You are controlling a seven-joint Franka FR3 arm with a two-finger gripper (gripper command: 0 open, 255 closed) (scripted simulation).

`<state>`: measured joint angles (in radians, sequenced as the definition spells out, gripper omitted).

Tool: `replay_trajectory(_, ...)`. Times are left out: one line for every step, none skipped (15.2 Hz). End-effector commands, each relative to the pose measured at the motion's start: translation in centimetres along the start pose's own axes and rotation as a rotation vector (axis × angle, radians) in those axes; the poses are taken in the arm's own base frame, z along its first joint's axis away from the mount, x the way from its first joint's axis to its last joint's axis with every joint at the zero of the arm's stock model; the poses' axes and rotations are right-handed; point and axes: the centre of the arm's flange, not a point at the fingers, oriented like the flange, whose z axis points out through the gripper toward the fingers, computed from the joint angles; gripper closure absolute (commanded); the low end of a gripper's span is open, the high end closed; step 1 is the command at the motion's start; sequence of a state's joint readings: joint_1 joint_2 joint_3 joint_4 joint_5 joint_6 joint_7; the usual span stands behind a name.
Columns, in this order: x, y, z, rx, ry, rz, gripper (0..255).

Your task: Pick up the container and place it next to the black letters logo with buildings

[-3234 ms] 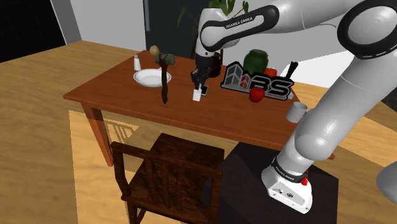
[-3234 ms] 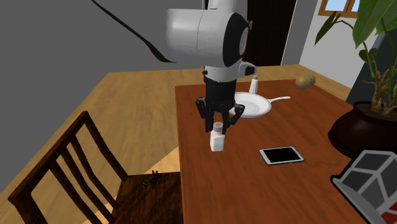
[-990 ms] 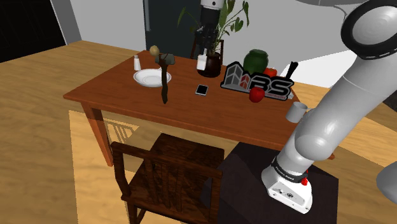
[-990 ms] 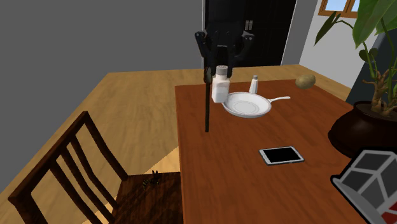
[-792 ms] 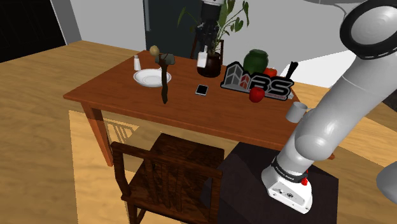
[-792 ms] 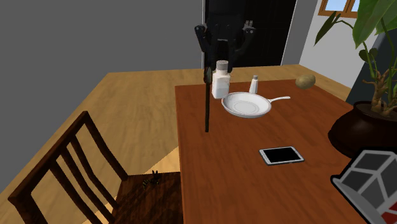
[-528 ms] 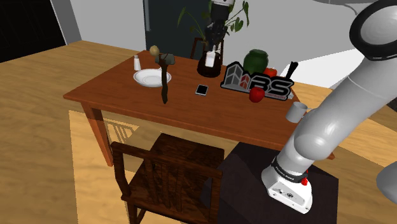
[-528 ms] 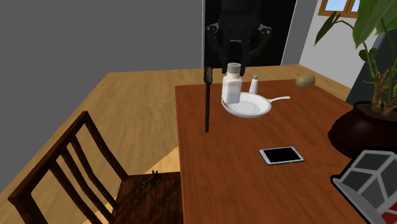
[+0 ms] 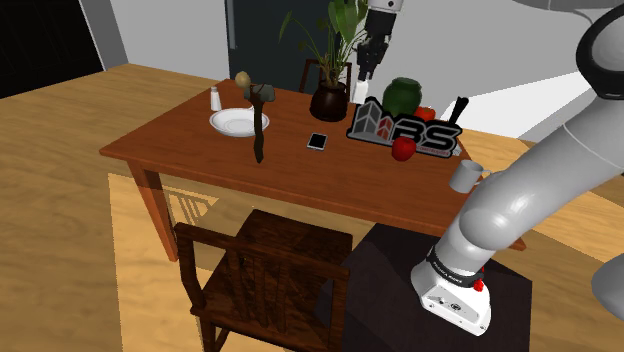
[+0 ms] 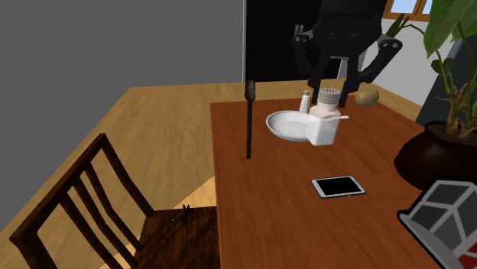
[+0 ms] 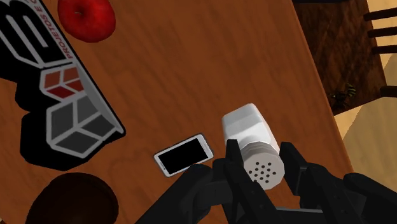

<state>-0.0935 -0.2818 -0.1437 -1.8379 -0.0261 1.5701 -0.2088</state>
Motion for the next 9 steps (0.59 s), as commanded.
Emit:
replay_trajectory(-1.3,2.7,0.1,0.0,0.0,-0.001,255)
replay_trajectory(-2.0,3.8,0.1,0.0,0.0,-0.001,255)
replay_trajectory(-2.6,5.0,0.1,0.0,0.0,-0.001,255)
replay_trajectory(-3.3,6.1,0.0,0.0,0.0,-0.001,255)
replay_trajectory(-3.9,7.3,0.0,0.0,0.0,-0.001,255)
replay_trajectory(-4.6,8.4,0.0,0.0,0.0,-0.001,255)
replay_trajectory(-5.3,9.6,0.0,0.0,0.0,-0.001,255)
replay_trajectory(-5.9,10.7,-0.1,0.0,0.0,-0.001,255)
replay_trajectory(-6.6,11.8,-0.1,0.0,0.0,-0.001,255)
